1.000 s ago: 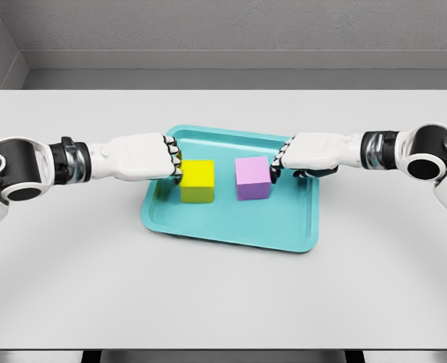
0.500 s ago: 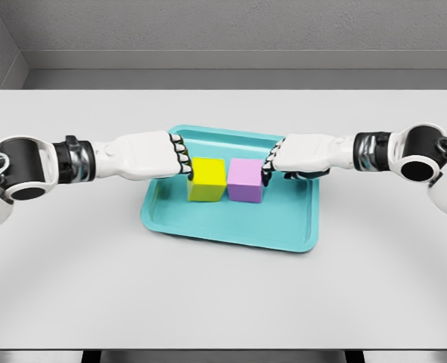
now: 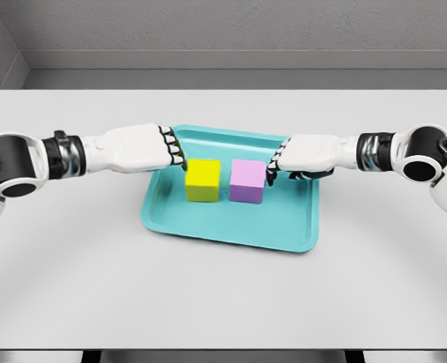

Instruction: Push two cubes

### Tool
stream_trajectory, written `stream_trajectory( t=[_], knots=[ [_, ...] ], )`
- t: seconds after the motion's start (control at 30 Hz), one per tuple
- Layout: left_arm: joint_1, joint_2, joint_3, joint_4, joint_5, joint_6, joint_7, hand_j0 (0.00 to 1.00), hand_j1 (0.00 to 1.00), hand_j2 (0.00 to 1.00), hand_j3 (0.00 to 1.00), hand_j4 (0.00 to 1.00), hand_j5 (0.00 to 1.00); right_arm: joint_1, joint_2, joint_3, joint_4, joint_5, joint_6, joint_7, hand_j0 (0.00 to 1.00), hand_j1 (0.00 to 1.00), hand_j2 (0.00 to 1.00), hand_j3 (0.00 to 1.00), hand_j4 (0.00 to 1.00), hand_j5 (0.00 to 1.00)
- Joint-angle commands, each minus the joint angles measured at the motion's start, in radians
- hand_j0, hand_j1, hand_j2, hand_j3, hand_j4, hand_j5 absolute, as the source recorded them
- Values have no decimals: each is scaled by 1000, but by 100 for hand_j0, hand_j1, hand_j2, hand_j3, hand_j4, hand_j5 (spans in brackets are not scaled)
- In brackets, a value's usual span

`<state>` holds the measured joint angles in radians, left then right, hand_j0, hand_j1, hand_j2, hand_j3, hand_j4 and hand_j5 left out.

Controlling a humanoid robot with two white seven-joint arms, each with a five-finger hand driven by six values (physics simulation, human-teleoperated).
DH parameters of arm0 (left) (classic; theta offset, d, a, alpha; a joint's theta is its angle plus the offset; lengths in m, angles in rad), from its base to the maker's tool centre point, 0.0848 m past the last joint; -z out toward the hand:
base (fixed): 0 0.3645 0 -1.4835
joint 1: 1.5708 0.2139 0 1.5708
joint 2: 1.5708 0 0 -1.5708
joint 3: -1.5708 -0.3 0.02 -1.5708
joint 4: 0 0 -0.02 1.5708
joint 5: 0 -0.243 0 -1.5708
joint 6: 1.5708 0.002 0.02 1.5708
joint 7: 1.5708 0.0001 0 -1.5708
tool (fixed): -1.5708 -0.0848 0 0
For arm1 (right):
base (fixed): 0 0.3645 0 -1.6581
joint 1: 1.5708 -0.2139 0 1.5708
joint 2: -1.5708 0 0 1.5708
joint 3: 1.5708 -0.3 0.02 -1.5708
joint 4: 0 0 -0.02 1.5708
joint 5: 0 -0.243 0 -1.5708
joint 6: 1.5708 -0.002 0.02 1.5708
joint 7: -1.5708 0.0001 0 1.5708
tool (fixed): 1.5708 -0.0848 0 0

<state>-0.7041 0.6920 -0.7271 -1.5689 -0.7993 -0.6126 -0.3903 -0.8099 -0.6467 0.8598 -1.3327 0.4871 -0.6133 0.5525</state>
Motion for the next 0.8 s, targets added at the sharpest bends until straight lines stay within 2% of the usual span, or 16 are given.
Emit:
stream_trajectory(
  t=[0.0, 0.17, 0.27, 0.5, 0.77],
  knots=[
    [0, 3, 8, 4, 5, 2, 1, 75, 75, 75, 75, 75, 75, 0, -1, -1, 9, -4, 2, 0, 58, 58, 58, 58, 58, 58],
    [-5, 4, 23, 4, 5, 2, 1, 75, 75, 75, 75, 75, 75, 2, 12, -1, 9, 5, 2, 0, 58, 58, 58, 58, 58, 58],
    [-2, 41, 31, 6, 12, 2, 2, 75, 75, 75, 75, 75, 75, 2, 27, -1, 9, 5, 2, 0, 58, 58, 58, 58, 58, 58],
    [6, 41, 32, 41, 15, 2, 2, 75, 75, 75, 75, 75, 75, -2, 48, 1, 10, 15, 2, 1, 58, 58, 58, 58, 58, 58],
    [3, 41, 34, 39, 15, 2, 2, 75, 75, 75, 75, 75, 75, -6, 48, -1, 70, 24, 2, 0, 58, 58, 58, 58, 58, 58]
  ],
)
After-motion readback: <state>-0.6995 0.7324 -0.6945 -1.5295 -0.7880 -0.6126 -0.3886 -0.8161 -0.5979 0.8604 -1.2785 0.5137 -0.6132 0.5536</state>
